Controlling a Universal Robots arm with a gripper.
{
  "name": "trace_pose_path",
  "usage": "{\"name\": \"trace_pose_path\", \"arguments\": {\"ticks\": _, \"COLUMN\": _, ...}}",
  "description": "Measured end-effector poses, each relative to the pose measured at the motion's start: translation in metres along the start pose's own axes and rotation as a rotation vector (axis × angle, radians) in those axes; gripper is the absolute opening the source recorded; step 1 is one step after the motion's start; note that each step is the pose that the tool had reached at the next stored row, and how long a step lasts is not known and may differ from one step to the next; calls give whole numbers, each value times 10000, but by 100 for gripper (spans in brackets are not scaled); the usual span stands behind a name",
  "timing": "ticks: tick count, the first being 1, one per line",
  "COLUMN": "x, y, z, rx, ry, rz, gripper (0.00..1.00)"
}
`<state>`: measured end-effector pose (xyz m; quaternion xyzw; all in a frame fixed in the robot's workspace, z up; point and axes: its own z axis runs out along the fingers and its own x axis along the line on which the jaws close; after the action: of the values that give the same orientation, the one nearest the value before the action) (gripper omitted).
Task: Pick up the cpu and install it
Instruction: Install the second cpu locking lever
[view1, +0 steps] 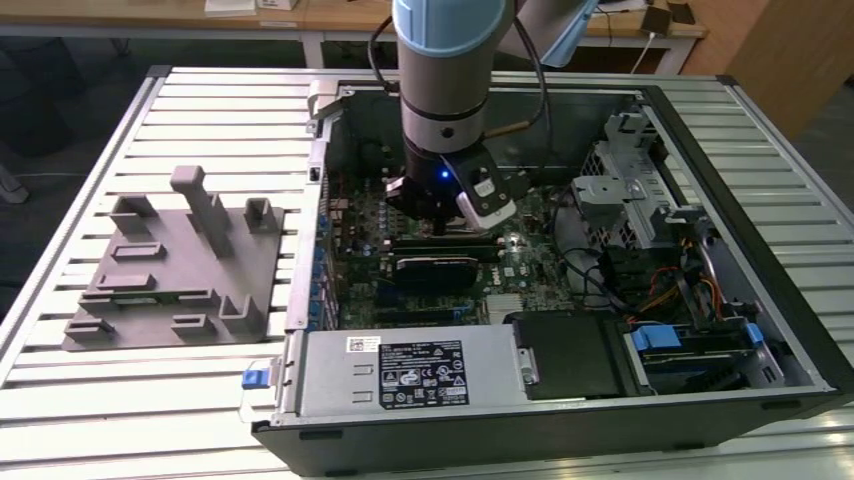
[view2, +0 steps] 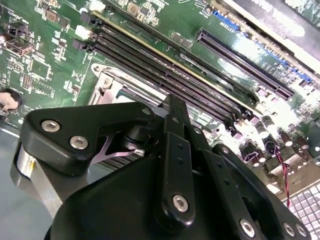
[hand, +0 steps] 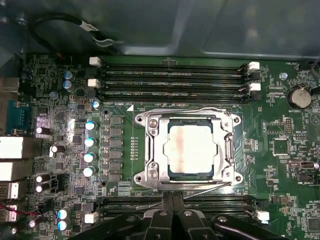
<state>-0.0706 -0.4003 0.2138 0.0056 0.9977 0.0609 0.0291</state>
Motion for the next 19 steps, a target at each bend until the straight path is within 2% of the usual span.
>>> {"name": "trace_pose_path", "arguments": {"ticks": 7, "x": 87, "y": -23, "z": 16, "rx": -71, "ry": 0, "rz": 6, "gripper": 11}}
{"name": "trace_pose_path", "arguments": {"ticks": 12, "x": 94, "y": -32, "z": 21, "rx": -87, "ry": 1, "rz": 5, "gripper": 11}}
{"name": "trace_pose_path", "arguments": {"ticks": 16, "x": 101, "y": -83, "z": 38, "rx": -289, "ry": 2, "rz": 18, "gripper": 11}}
{"name": "trace_pose_path", "arguments": {"ticks": 19, "x": 114, "y": -105, "z": 50, "rx": -527, "ry": 5, "rz": 33, "gripper": 11}}
